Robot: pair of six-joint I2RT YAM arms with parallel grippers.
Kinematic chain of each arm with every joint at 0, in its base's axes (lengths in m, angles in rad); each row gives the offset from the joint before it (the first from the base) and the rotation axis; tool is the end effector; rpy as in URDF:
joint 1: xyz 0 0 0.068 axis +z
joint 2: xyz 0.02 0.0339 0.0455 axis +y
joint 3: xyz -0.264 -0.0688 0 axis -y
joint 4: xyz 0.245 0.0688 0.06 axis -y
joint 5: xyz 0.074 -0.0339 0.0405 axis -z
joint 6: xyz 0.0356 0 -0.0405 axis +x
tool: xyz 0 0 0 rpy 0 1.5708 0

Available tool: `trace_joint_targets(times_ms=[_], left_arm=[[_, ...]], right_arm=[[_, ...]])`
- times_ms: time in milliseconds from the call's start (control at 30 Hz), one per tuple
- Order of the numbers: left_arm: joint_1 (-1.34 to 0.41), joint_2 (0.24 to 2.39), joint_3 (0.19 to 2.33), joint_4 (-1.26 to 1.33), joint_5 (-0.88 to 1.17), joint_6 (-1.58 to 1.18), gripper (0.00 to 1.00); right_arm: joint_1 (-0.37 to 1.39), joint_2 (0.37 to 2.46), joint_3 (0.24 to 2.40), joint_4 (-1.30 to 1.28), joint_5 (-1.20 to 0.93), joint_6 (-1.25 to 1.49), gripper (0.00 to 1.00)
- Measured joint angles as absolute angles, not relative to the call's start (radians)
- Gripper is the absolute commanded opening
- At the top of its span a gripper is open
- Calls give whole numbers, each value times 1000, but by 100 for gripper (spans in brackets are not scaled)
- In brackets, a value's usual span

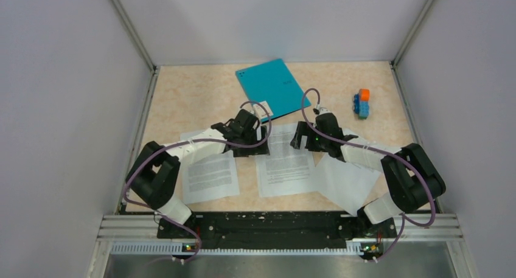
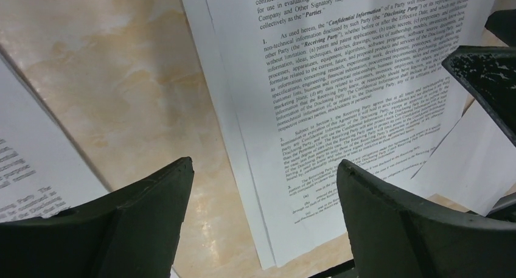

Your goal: Put the files into the folder

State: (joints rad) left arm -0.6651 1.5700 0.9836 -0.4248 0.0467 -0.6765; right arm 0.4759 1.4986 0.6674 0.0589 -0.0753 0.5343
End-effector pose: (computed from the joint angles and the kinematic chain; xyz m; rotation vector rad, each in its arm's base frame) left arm 0.2470 -0.1958 0.1991 0.0027 2.6826 -0.5282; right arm 0.2555 0.1347 0.1599 0.0322 2.4163 0.5729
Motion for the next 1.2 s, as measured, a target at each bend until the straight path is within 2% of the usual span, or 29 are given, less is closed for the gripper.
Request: trace_joint_targets(times_ms=[167,433,967,1033,1200], left_arm=[[-665,1643,978,-365,83,-704,90],[-665,1679,975,-351,75,-745,77],[-665,1724,1016,-342,81,-758,58],[-665,1726,1019,-345,83,-756,53],[-666,1726,1041,-362,96,-734,51]], right_arm=[[476,1497,667,57,-78,533,99],[476,1482,641,78,-109,533,99],[495,1496,609,180,-218,587,99],[495,1501,609,189,-227,589,99],[495,1506,609,200,-247,596,99]])
